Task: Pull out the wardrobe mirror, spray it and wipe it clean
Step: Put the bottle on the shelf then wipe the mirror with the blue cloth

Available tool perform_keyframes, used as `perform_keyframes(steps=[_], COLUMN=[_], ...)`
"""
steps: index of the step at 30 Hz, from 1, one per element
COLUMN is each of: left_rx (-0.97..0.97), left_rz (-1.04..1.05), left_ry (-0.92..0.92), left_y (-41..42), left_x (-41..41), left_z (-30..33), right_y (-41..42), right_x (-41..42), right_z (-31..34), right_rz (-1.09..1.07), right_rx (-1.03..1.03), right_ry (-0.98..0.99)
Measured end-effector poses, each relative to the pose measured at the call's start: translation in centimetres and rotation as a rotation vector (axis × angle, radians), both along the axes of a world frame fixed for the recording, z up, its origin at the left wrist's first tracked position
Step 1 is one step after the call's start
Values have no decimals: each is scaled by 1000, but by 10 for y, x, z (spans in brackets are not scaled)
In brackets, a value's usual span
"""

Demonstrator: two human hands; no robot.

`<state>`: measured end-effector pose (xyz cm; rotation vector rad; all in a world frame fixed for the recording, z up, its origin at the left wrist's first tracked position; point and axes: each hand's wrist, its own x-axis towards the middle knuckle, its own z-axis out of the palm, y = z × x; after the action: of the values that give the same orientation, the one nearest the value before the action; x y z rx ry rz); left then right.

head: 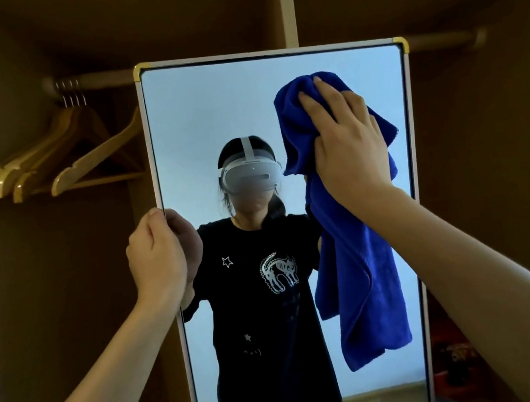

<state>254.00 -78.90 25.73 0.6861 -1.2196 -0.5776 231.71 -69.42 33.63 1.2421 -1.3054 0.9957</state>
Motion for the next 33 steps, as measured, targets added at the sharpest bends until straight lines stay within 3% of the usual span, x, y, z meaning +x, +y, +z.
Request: perform_keyframes(steps=[6, 10, 14, 22, 27, 33], left_rx=[-3, -21, 2, 43, 53, 84], left_rz=[54, 26, 111, 86, 63, 81], left_ry=[-33, -58, 52, 47, 60, 94], left_y=[1, 5, 0, 8, 11, 6], left_x=[-1, -7, -8, -9, -8, -12], left_z=[0, 1, 2, 1, 1, 1], right_y=[31, 34, 29, 19, 35, 37], right_x=[-43, -50, -46, -37, -58, -54], right_z=[4, 25, 34, -7, -20, 14], right_rz=[-30, -56, -44, 21, 0, 15], right_rx=[13, 20, 6, 5, 20, 1], right_ry=[-137, -155, -174, -19, -128, -169])
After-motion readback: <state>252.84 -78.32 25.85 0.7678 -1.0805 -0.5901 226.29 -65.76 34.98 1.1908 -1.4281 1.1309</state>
